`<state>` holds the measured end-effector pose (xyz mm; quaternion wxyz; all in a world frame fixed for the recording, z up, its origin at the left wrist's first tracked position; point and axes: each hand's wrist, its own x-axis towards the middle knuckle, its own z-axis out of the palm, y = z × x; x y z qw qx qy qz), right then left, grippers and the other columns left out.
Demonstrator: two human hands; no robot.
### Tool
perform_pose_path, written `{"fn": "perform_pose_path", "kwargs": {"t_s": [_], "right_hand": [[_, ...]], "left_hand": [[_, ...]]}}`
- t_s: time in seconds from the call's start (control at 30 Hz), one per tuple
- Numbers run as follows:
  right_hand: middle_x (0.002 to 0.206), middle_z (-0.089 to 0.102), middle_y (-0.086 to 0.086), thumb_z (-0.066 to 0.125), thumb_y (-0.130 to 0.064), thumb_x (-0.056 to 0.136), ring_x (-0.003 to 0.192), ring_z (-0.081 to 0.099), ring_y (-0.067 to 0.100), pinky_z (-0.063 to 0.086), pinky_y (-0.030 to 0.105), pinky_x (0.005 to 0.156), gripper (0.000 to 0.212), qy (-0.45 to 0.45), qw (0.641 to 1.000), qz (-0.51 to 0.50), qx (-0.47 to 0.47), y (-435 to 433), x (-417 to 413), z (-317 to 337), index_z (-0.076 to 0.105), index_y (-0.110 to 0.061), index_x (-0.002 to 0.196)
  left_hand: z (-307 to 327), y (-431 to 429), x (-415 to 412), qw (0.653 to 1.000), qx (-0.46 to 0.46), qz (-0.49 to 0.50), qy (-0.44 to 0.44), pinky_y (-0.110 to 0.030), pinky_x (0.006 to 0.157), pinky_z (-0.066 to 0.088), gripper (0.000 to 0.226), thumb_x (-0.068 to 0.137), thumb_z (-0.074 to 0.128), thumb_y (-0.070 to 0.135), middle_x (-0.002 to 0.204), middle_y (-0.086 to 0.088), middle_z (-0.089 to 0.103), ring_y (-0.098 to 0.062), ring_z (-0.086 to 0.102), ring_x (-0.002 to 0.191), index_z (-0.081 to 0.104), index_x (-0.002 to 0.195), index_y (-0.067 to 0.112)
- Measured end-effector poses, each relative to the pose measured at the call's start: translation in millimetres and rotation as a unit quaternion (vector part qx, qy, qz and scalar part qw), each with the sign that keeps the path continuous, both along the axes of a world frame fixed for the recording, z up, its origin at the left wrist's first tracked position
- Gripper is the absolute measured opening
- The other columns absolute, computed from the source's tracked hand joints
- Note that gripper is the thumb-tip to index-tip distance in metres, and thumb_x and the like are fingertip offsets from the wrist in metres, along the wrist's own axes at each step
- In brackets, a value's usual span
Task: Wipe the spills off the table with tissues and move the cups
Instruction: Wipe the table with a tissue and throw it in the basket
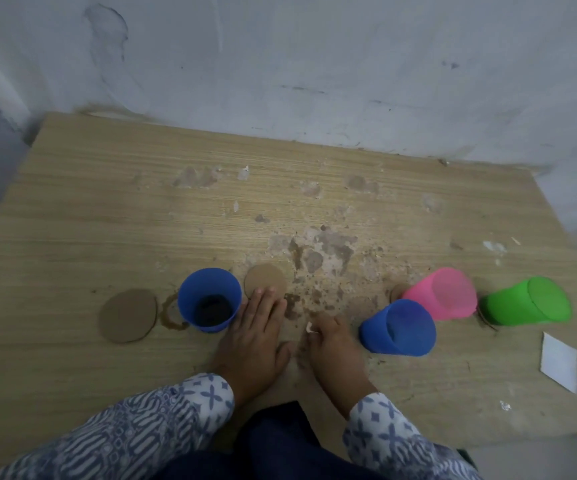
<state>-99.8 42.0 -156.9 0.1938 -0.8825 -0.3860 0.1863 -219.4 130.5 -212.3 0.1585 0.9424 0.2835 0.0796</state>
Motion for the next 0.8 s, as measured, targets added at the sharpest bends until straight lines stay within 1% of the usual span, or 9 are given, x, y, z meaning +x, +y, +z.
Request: {"fn": "perform_pose_path", "kwargs": {"t_s": [0.07,0.17,0.27,0.33,0.47,0.53,0.6,0.7,0.8], "right_hand": [[0.079,0.056,-0.003,0.053,-0.021,0.089,0.073,0.053,0.016,0.042,0.03,0.067,0.014,0.145,0.983,-0.11,0.028,-11.0,1.2,4.6,0.056,-0.02,0.076],[0.074,0.061,0.006,0.054,-0.016,0.09,0.07,0.055,0.019,0.047,0.034,0.066,0.013,0.349,0.893,-0.256,0.125,-17.2,-3.8,21.2,0.059,-0.009,0.08],[0.086,0.066,0.014,0.048,-0.006,0.092,0.076,0.058,0.022,0.049,0.03,0.064,0.011,0.429,0.839,-0.278,0.186,-16.9,-8.3,38.3,0.058,-0.005,0.086],[0.09,0.068,0.015,0.047,-0.004,0.093,0.077,0.061,0.023,0.051,0.029,0.065,0.013,0.44,0.823,-0.28,0.222,-15.7,-9.5,48.1,0.059,-0.005,0.086],[0.089,0.068,0.015,0.048,-0.001,0.092,0.077,0.063,0.022,0.053,0.027,0.063,0.013,0.444,0.801,-0.28,0.289,-14.4,-9.8,71.2,0.06,-0.003,0.089],[0.085,0.069,0.013,0.049,-0.001,0.091,0.075,0.064,0.019,0.053,0.028,0.063,0.01,0.427,0.804,-0.274,0.311,-14.2,-7.2,83.4,0.06,-0.001,0.091],[0.079,0.069,0.01,0.052,-0.004,0.09,0.068,0.064,0.016,0.053,0.029,0.062,0.008,0.399,0.813,-0.267,0.328,-16.5,-3.8,96.5,0.059,-0.001,0.089],[0.07,0.067,0.005,0.057,-0.008,0.088,0.064,0.063,0.016,0.052,0.028,0.06,0.009,0.361,0.829,-0.256,0.342,-20.7,1.7,112.2,0.061,-0.006,0.081],[0.073,0.067,0.01,0.06,-0.013,0.087,0.068,0.062,0.022,0.052,0.031,0.061,0.009,0.341,0.831,-0.249,0.362,-28.6,6.7,123.7,0.063,-0.006,0.081]], "left_hand": [[0.4,0.6,-1.8,1.0,-0.012,-0.015,-0.002,-0.044,0.111,0.02,0.063,0.089,0.04,0.046,0.15,-0.012,0.035,-0.029,0.029,0.141,0.043,0.14,0.009],[2.0,2.8,-5.5,0.998,-0.051,-0.02,-0.009,-0.043,0.115,0.02,0.061,0.09,0.037,0.046,0.153,-0.006,0.032,-0.023,0.019,0.144,0.04,0.142,0.013],[17.0,2.5,-1.7,0.987,-0.146,0.013,-0.066,-0.035,0.118,0.011,0.067,0.087,0.026,0.051,0.152,0.009,0.023,-0.013,0.005,0.145,0.037,0.144,0.019],[37.6,-3.2,6.2,0.966,-0.225,0.033,-0.125,-0.026,0.115,0.015,0.065,0.087,0.024,0.053,0.145,0.015,0.029,-0.006,0.015,0.141,0.041,0.142,0.021],[76.5,-16.5,21.0,0.911,-0.341,0.058,-0.225,-0.022,0.096,0.043,0.036,0.093,0.041,0.035,0.119,0.013,0.056,0.001,0.051,0.112,0.059,0.121,0.022],[93.2,-20.1,24.3,0.882,-0.386,0.077,-0.26,-0.019,0.086,0.047,0.023,0.099,0.045,0.024,0.108,0.011,0.064,0.002,0.058,0.1,0.064,0.111,0.024],[112.8,-22.5,27.5,0.861,-0.408,0.081,-0.292,-0.016,0.08,0.048,0.02,0.098,0.046,0.016,0.1,0.01,0.067,0.002,0.061,0.094,0.064,0.103,0.026],[134.7,-24.0,33.8,0.847,-0.428,0.036,-0.314,-0.022,0.075,0.051,0.009,0.095,0.055,0.025,0.091,0.004,0.067,-0.007,0.063,0.086,0.064,0.097,0.023],[147.1,-26.4,40.9,0.859,-0.429,-0.02,-0.279,-0.027,0.072,0.055,0.019,0.085,0.059,0.045,0.091,0.004,0.067,-0.013,0.065,0.085,0.064,0.095,0.031]]}}
